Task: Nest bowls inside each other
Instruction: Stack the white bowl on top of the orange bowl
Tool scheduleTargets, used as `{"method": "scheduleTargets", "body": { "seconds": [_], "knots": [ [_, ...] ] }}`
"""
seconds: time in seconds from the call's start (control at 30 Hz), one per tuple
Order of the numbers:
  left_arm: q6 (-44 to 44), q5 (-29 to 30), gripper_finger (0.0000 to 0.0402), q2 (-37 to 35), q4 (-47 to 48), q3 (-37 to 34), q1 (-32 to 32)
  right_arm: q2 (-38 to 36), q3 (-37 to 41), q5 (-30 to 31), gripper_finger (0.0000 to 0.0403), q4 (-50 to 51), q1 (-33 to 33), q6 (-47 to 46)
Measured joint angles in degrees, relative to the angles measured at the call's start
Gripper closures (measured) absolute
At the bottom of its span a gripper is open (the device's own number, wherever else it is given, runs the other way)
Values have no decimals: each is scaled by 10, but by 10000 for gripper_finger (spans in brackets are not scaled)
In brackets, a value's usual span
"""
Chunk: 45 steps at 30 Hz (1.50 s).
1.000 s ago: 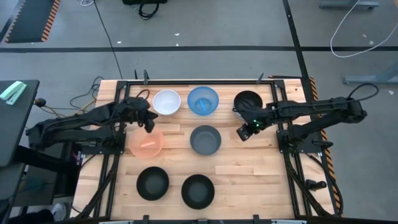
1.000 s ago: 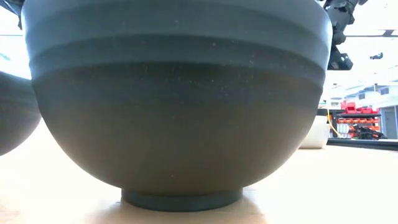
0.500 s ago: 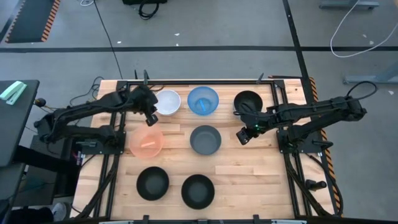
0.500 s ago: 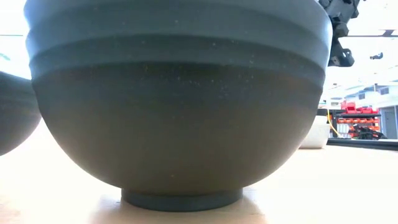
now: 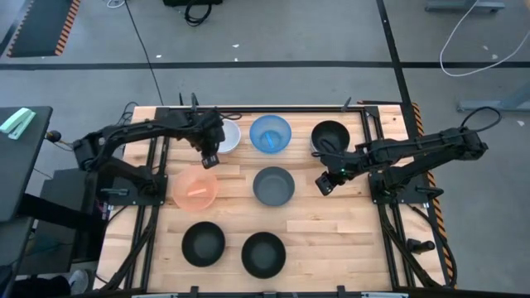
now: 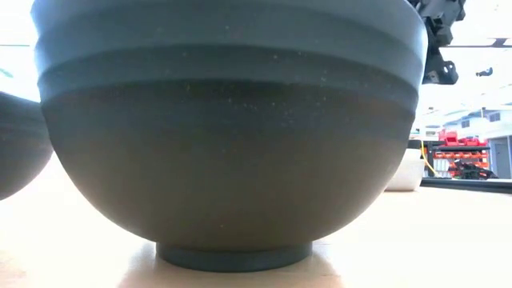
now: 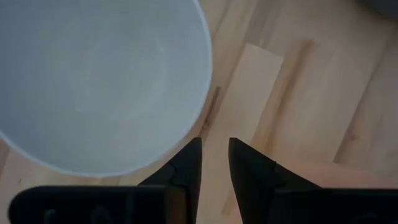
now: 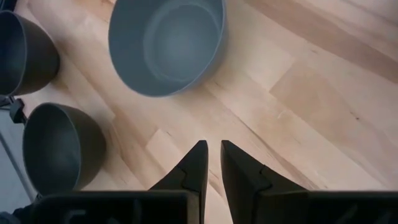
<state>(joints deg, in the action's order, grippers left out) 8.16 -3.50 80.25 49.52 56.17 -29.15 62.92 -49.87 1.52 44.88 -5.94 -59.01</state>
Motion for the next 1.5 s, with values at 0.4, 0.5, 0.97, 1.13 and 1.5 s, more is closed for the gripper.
{"method": "scheduleTargets", "body": {
  "seconds": [0.4,0.5,0.97,1.13,1.5],
  "knots": [
    [0,-8,309,41,-61,1,-25,0,0,13,352,1,-18,-8],
    [0,-8,302,41,-63,1,-31,0,0,13,352,1,-18,-8],
    [6,-32,298,41,-60,1,-31,0,0,13,352,0,-17,-8],
    [5,-43,298,43,-59,1,-29,0,0,13,352,0,-17,-8],
    [5,-33,294,111,-53,1,-22,0,0,15,352,0,-17,-10]
  ]
}}
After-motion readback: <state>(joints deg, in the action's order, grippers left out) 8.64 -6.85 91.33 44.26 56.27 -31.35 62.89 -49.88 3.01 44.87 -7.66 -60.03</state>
